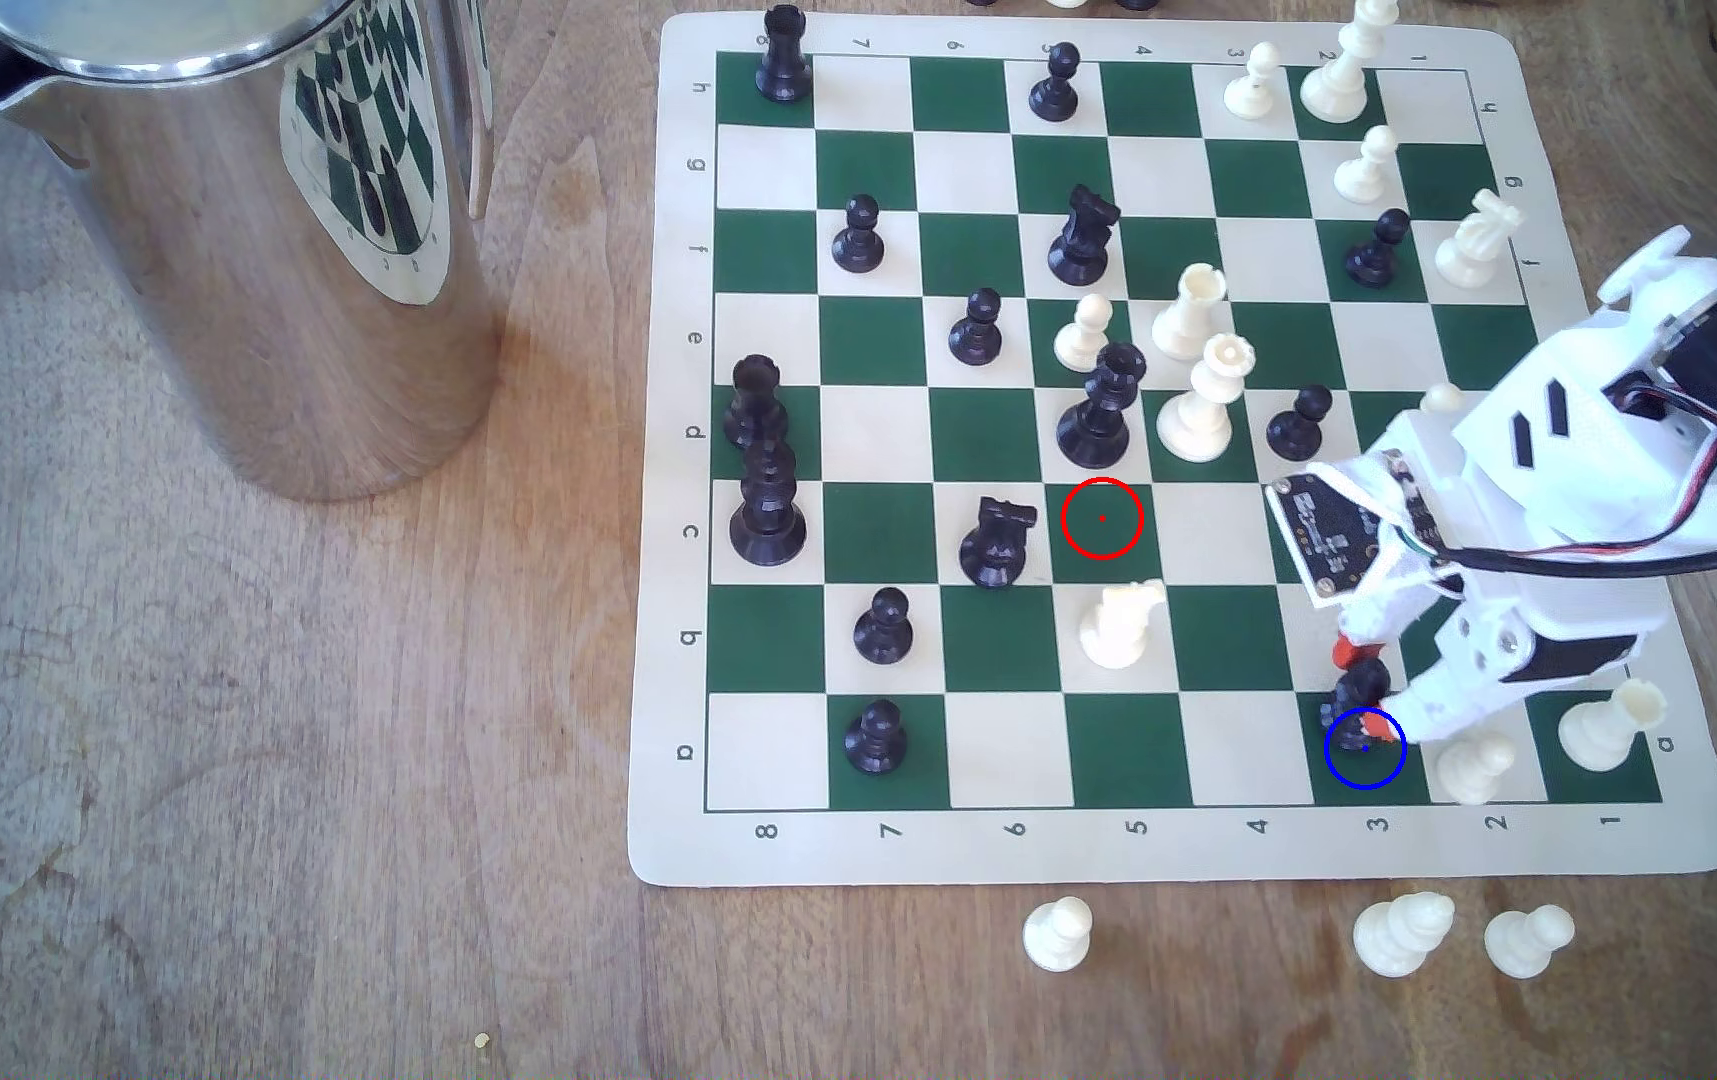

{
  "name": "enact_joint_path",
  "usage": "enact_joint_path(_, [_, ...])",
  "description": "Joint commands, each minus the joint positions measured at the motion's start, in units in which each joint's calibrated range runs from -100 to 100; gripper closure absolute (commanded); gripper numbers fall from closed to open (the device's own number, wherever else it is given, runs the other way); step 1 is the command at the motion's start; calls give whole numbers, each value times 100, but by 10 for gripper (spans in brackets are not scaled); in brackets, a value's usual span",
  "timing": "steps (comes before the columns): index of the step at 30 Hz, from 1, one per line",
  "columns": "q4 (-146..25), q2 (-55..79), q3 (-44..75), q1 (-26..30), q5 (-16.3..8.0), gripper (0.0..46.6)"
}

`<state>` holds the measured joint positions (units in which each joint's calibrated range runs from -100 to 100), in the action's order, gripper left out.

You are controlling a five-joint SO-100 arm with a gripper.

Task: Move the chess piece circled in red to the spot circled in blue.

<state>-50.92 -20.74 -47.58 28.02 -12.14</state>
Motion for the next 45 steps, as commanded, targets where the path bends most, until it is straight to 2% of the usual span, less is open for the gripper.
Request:
enact_joint_path(1, [63, -49, 234, 103, -54, 464])
enact_joint_path(26, [145, 215, 289, 213, -78, 461])
enact_joint_path(32, [145, 342, 316, 221, -63, 387])
enact_joint_path(40, [71, 350, 316, 236, -44, 382])
enact_joint_path(45, [-11, 350, 316, 236, -29, 357])
